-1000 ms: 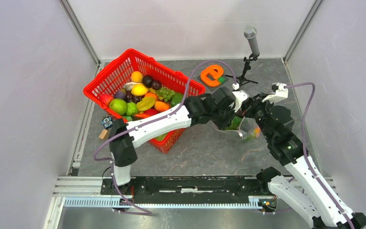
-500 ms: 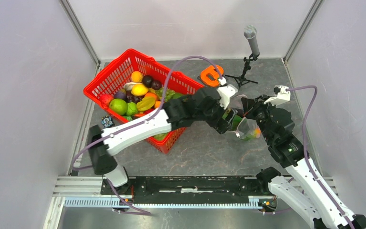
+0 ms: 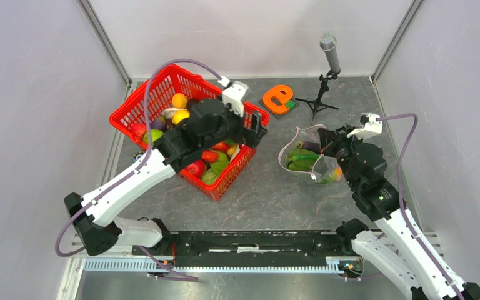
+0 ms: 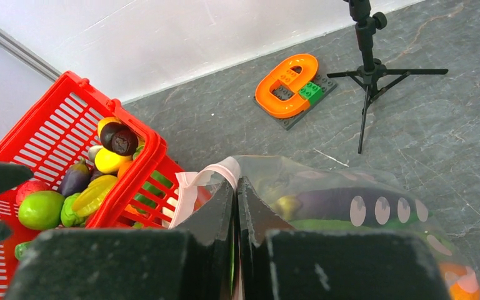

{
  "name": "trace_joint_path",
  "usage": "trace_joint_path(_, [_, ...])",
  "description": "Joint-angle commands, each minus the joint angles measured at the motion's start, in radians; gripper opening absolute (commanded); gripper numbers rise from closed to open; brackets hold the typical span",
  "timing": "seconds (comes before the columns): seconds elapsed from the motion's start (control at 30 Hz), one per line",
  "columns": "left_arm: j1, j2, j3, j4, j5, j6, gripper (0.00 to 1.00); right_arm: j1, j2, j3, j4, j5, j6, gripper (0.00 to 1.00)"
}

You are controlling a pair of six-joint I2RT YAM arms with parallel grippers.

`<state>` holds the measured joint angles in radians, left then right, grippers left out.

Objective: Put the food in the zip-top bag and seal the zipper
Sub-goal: Pick up the fake fruit from the bin.

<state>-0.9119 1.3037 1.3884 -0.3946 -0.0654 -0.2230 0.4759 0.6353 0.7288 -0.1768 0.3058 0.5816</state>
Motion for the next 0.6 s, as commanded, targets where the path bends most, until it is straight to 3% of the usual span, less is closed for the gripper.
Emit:
trace_joint_path(0.0, [0.112,-0.073,-0.060,-0.001,-0.094,-0.031,1.00,-0.002,-0.016,0.001,0.041,0.027,-0.015,0.08])
trace_joint_path(0.2, [0.301,-0.131,-0.168,0.025,-0.148,-0.075,1.00,-0.002,-0.022,0.001,0.039,0.024,-0.020,0.08])
trace_joint_path(0.4, [0.498,-0.095,-0.193,-0.078,0.031,-0.081,1.00,-0.002,-0.026,0.006,0.029,0.036,-0.030,0.09])
trace_joint_path(0.57, [0.530,-0.018,-0.198,-0.136,0.140,-0.018,1.00,-0.002,-0.019,0.003,0.037,0.022,-0.027,0.09])
